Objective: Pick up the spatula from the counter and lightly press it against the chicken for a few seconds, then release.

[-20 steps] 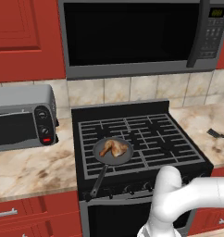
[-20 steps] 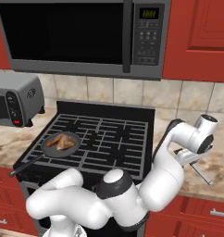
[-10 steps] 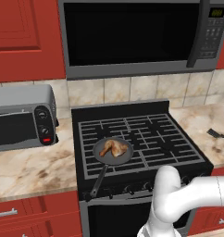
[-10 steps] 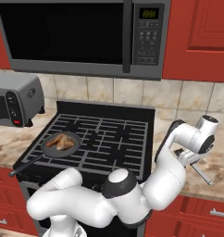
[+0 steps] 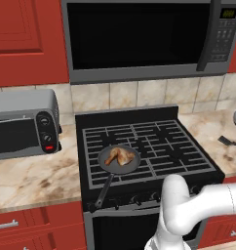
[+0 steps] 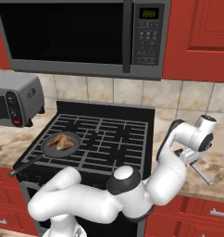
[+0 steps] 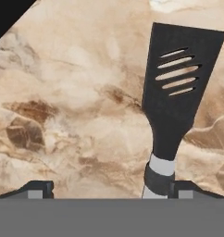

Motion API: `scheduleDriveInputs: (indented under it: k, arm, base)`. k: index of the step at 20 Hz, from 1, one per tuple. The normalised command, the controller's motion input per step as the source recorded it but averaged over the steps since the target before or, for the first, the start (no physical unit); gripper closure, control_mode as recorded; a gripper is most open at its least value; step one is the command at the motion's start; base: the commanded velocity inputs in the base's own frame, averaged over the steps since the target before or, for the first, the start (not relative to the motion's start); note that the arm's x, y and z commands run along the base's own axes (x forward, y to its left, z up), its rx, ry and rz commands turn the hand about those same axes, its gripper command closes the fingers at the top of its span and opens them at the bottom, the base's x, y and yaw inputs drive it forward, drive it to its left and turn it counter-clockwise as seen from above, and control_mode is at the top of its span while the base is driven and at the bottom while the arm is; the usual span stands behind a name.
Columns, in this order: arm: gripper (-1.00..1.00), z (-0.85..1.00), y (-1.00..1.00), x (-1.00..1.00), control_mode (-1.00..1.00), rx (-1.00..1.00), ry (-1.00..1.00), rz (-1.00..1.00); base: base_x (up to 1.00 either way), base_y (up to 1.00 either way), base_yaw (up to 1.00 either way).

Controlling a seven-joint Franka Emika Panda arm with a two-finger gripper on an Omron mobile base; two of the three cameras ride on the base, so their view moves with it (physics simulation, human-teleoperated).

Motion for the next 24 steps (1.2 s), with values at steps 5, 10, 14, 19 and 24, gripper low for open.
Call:
scheduleDriveInputs:
  k: [5,10,14,19,24]
  arm:
    - [-1.0,-0.21,-0.09,0.17,-1.0,0.0,0.04,0.03]
    - [-1.0,-0.21,-0.08,0.13,-1.0,0.0,0.02,0.03]
    - [1.0,-0.22,-0.05,0.04,-1.0,0.0,0.0,0.04]
    - [1.0,-0.02,-0.12,0.0,-1.0,0.01,0.0,0.02]
    - [1.0,0.05,-0.01,0.0,-1.0,0.01,0.0,0.01]
  base:
    - [0.0,0.0,0.0]
    - [0.0,0.0,0.0]
    - [0.0,0.0,0.0]
    - [0.0,0.0,0.0]
    - [0.0,0.0,0.0]
